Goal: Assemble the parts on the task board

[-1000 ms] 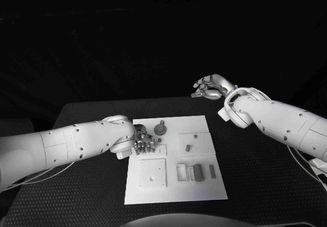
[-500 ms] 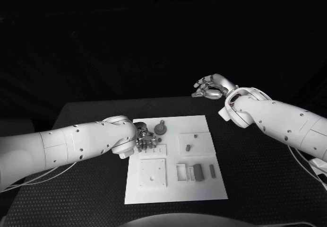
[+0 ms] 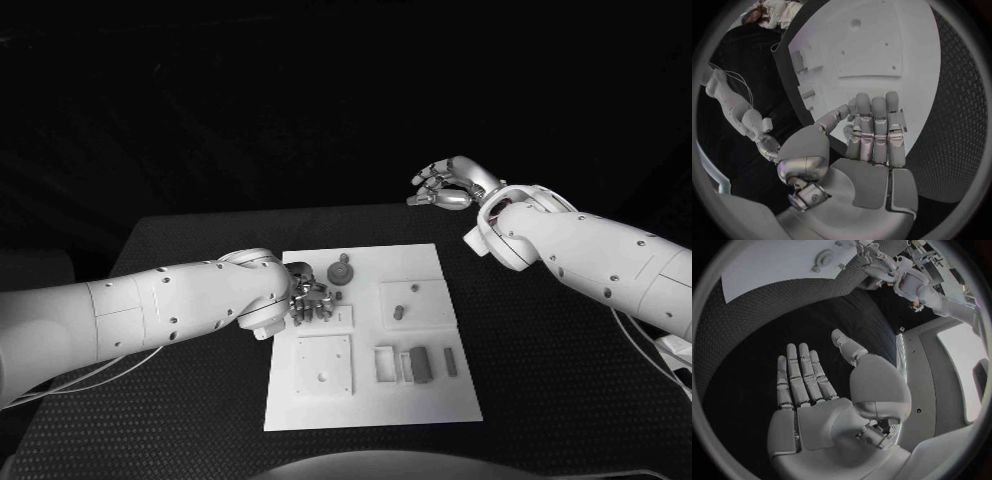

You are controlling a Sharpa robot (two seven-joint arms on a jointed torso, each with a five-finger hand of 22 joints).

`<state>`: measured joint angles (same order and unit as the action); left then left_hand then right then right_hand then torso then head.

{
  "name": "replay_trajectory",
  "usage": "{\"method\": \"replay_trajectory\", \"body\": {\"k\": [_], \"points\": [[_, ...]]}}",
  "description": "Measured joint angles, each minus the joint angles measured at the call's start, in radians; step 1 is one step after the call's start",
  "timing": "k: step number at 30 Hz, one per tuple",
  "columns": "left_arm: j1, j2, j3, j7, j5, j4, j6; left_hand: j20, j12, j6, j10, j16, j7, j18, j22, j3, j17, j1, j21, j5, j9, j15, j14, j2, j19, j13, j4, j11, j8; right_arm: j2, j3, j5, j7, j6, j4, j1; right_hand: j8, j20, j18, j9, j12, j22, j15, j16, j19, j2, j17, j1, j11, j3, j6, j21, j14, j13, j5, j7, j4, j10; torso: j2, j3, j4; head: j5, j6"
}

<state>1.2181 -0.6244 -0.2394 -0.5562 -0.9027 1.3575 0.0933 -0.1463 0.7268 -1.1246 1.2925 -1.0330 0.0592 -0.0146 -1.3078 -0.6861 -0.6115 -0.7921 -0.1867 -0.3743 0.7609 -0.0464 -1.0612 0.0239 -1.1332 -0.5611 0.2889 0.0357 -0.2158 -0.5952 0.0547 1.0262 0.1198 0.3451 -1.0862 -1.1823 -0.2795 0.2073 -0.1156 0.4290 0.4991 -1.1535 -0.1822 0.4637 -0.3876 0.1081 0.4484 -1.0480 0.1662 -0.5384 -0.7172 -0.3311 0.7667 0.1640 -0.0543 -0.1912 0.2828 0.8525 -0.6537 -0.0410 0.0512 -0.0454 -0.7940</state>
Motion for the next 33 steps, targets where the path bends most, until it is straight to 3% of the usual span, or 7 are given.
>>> {"method": "replay_trajectory", "body": {"k": [16, 33], "points": [[-0.017, -0.006, 0.000, -0.003, -0.016, 0.002, 0.009, 0.000, -0.004, 0.001, 0.005, 0.000, 0.001, 0.000, 0.000, -0.001, 0.001, 0.000, 0.000, 0.000, -0.002, 0.000, 0.000, 0.000, 0.000, 0.001, -0.001, -0.002, 0.004, -0.001, 0.000, 0.000, 0.000, 0.000, 0.000, 0.000, 0.000, 0.000, 0.000, 0.000, 0.000, -0.001, 0.000, 0.000, 0.000, 0.000, 0.002, 0.000, 0.000, 0.000, 0.000, 0.000, 0.000, -0.001, 0.000, 0.000, 0.000, 0.000, 0.000, 0.0015, -0.0007, 0.001, 0.000], [-0.020, -0.005, 0.000, -0.002, -0.026, 0.001, 0.017, 0.000, -0.004, 0.001, 0.004, 0.000, 0.001, 0.000, 0.000, -0.001, 0.003, 0.000, 0.000, 0.006, -0.002, -0.003, -0.003, 0.000, 0.000, 0.002, -0.001, -0.001, 0.002, -0.001, 0.000, 0.000, 0.000, 0.000, -0.001, 0.000, -0.005, 0.000, 0.000, -0.001, 0.000, -0.003, 0.000, 0.000, 0.000, 0.000, 0.003, 0.000, 0.000, 0.000, 0.000, 0.004, 0.000, -0.003, 0.000, 0.000, 0.000, 0.000, -0.001, 0.0014, 0.0000, 0.001, -0.002]]}}
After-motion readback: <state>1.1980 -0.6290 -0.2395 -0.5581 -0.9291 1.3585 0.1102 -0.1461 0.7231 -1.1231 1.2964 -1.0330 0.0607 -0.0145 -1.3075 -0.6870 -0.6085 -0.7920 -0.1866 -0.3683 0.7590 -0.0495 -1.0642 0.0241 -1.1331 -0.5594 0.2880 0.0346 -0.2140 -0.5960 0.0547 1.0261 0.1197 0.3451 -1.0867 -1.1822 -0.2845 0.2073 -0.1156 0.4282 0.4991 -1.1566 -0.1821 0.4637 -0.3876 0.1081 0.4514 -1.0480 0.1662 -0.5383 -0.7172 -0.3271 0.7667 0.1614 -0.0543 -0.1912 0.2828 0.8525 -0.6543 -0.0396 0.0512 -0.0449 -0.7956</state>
